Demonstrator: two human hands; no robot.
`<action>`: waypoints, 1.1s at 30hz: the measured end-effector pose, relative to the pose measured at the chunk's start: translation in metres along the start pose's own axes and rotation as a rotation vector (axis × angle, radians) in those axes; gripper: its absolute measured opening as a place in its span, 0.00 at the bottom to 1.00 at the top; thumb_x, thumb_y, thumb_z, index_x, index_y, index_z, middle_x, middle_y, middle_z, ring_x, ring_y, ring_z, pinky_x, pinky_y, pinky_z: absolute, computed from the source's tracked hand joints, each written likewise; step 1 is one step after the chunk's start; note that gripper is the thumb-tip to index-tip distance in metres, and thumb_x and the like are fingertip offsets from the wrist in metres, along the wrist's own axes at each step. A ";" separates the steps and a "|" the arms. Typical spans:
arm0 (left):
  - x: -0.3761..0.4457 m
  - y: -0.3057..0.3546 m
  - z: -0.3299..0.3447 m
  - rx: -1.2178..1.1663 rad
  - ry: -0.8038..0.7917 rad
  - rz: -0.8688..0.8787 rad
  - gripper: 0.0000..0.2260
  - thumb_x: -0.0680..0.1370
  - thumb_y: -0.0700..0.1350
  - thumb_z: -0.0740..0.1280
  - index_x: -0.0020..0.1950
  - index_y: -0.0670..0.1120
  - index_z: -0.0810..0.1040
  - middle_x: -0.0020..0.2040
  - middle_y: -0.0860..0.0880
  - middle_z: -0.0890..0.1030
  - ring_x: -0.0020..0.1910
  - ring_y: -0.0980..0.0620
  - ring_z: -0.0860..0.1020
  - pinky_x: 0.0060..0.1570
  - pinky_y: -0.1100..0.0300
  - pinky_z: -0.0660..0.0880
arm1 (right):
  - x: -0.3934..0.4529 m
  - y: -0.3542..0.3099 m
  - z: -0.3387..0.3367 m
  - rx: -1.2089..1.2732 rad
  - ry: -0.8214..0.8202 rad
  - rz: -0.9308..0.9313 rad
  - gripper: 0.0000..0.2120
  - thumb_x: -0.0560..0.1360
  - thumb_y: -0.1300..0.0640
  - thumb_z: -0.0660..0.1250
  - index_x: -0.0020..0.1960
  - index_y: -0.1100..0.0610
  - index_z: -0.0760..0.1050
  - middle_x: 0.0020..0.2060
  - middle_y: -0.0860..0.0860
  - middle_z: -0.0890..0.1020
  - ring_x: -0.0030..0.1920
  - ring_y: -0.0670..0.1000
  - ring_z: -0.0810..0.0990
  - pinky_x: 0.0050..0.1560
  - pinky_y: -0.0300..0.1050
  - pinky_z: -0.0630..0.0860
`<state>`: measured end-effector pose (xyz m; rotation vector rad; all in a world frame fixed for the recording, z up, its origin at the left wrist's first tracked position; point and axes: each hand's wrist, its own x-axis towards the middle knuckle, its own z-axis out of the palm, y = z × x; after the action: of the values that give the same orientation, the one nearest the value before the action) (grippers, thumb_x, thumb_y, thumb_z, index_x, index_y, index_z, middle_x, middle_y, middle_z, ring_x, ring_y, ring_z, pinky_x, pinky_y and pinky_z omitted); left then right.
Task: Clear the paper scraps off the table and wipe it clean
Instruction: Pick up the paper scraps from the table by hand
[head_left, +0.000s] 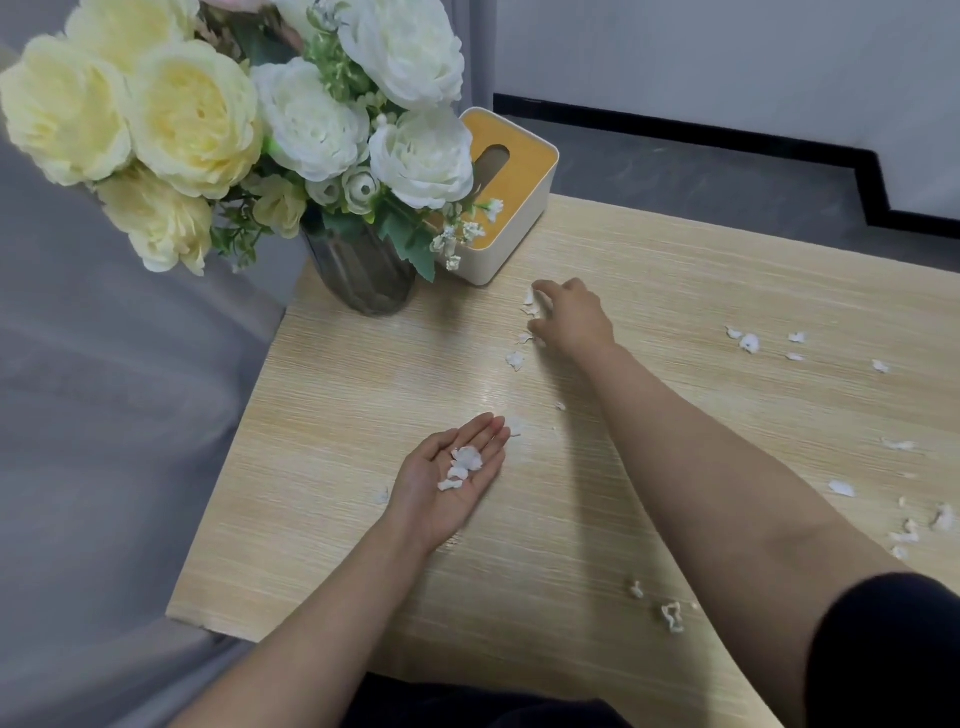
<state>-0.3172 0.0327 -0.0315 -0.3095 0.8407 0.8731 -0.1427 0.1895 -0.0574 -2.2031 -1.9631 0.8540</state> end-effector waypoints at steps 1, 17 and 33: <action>0.000 0.001 0.000 -0.002 0.003 0.003 0.16 0.76 0.39 0.56 0.48 0.33 0.82 0.55 0.38 0.81 0.50 0.43 0.82 0.54 0.46 0.75 | 0.002 -0.001 0.001 -0.020 0.001 -0.024 0.21 0.75 0.57 0.64 0.67 0.49 0.68 0.61 0.55 0.69 0.62 0.57 0.67 0.50 0.49 0.69; 0.006 0.001 -0.002 -0.008 0.008 -0.015 0.15 0.74 0.39 0.58 0.50 0.33 0.82 0.57 0.38 0.80 0.53 0.43 0.81 0.64 0.50 0.70 | -0.009 0.013 0.011 0.066 0.155 -0.175 0.09 0.74 0.66 0.60 0.49 0.63 0.79 0.49 0.58 0.78 0.49 0.57 0.76 0.46 0.44 0.68; 0.006 -0.006 -0.006 -0.009 0.070 -0.040 0.16 0.78 0.39 0.54 0.58 0.33 0.76 0.56 0.39 0.80 0.58 0.45 0.78 0.64 0.56 0.70 | -0.181 -0.038 0.040 0.310 -0.073 -0.412 0.07 0.75 0.63 0.63 0.51 0.59 0.79 0.51 0.51 0.79 0.51 0.49 0.75 0.46 0.38 0.67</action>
<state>-0.3134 0.0288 -0.0406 -0.3651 0.8932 0.8330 -0.2001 0.0147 -0.0113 -1.5478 -2.0427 1.0899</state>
